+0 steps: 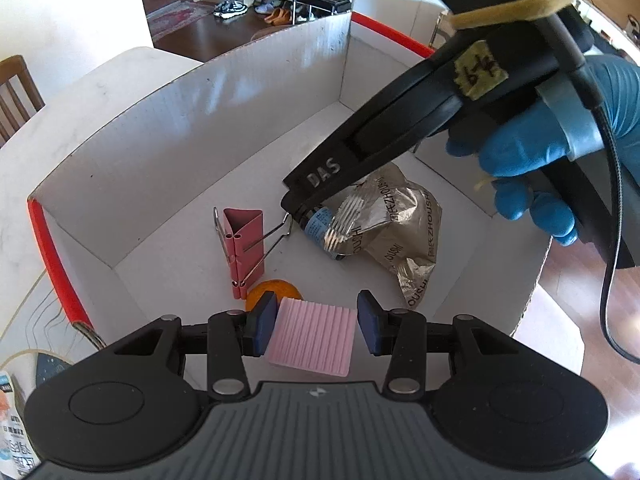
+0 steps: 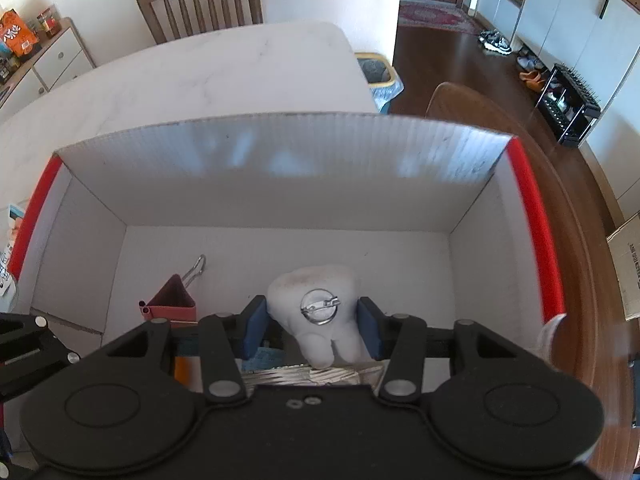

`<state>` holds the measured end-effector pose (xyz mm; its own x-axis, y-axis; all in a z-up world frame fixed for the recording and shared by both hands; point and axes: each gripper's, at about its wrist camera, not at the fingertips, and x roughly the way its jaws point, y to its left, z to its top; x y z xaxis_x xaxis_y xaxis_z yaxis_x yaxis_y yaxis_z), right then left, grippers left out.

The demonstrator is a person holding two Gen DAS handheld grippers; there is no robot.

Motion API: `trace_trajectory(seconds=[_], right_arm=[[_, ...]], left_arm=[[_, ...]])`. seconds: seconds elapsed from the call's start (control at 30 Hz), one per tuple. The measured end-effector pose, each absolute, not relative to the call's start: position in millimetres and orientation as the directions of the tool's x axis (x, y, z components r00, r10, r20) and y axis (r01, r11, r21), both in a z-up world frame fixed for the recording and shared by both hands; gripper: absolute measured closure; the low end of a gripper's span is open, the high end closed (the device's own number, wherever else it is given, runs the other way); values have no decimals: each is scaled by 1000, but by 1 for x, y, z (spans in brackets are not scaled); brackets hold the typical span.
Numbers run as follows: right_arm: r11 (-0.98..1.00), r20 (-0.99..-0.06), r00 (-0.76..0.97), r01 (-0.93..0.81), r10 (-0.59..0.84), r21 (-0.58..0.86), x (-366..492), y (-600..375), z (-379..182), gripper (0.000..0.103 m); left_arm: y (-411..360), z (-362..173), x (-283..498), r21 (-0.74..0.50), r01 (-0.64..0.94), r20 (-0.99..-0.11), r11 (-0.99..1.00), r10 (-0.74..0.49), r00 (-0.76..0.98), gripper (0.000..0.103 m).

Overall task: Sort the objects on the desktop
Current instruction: 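Lower the pink pad with the left gripper and open it while the right gripper releases the plush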

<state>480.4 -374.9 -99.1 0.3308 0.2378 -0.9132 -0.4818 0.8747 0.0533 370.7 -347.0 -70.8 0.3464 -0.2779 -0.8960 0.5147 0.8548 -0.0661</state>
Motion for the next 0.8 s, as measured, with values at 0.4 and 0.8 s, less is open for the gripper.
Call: trace_trajectory(seconds=[0.4,0.8], right_arm=[[861,-924,309,-506,226,41,476,-368,-104,52],[858,-909,322,-508,264,70,468,-373,-93,37]], left_arm=[[-354,-73,376,-61,501,-896,863,-269,354,62],[-344,-66,371,-81,456,-871,886,-285,400,45]])
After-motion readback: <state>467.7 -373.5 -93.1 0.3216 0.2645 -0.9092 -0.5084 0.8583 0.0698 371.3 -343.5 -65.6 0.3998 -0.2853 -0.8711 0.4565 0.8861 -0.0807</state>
